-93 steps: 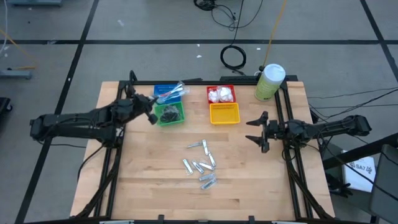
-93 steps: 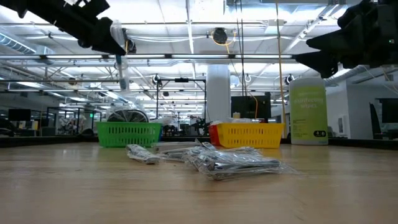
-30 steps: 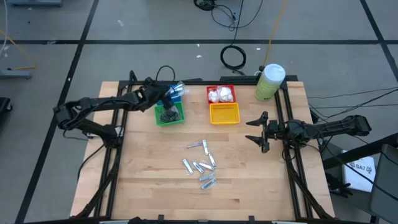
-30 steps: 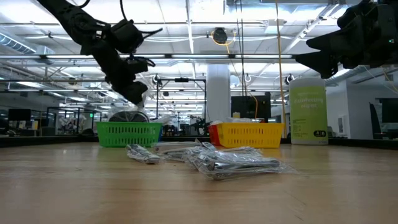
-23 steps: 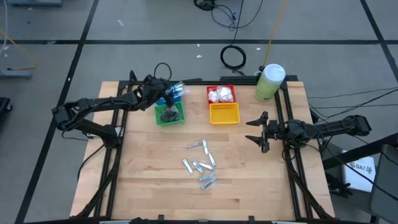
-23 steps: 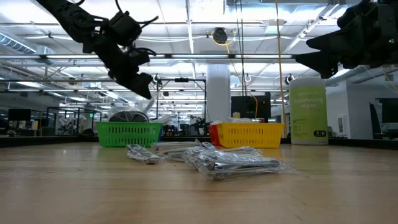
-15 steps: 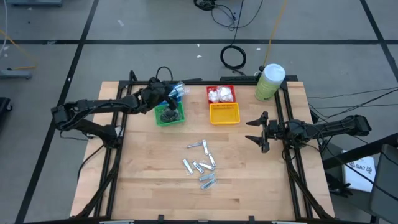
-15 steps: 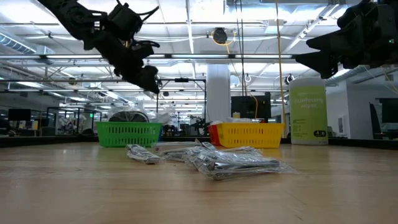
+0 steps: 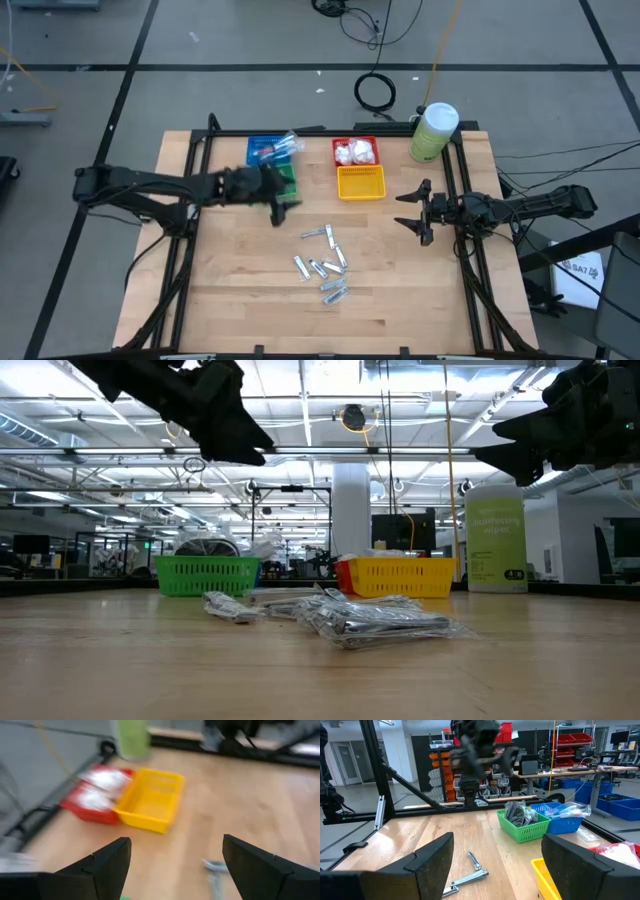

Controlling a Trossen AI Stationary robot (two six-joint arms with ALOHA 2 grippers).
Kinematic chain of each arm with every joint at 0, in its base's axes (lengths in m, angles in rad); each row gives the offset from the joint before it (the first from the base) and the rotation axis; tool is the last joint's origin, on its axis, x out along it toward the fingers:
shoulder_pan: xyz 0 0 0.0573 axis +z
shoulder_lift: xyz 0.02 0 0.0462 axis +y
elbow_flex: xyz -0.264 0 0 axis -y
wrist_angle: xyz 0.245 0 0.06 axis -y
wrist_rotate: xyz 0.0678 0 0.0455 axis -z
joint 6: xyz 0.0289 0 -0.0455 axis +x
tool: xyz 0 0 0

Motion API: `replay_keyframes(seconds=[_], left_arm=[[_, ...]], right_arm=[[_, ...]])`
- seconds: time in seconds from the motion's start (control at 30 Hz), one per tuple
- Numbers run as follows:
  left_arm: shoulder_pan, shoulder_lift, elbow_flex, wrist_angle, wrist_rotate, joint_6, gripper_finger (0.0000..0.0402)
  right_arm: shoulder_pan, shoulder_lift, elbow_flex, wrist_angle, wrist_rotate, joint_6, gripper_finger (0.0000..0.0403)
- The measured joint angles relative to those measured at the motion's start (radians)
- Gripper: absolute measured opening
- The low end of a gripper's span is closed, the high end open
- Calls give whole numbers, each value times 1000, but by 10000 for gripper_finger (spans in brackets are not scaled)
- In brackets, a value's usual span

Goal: Pick & Place Travel size toiletries
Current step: Put the nail cutter into the yellow bin

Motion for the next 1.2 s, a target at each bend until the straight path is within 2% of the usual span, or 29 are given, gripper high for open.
replay_keyframes(seconds=[0.2,0.4,0.77,1.2], left_arm=[[-148,161,0,37,-5,-36,294],[-218,315,-1,94,-68,-91,295],[-225,508,-1,159,-92,-160,277],[-224,581,-1,172,-100,-166,270]], right_arm=[[0,0,0,0,0,0,290],[0,0,0,0,0,0,290],[0,0,0,0,0,0,290],[0,0,0,0,0,0,290]])
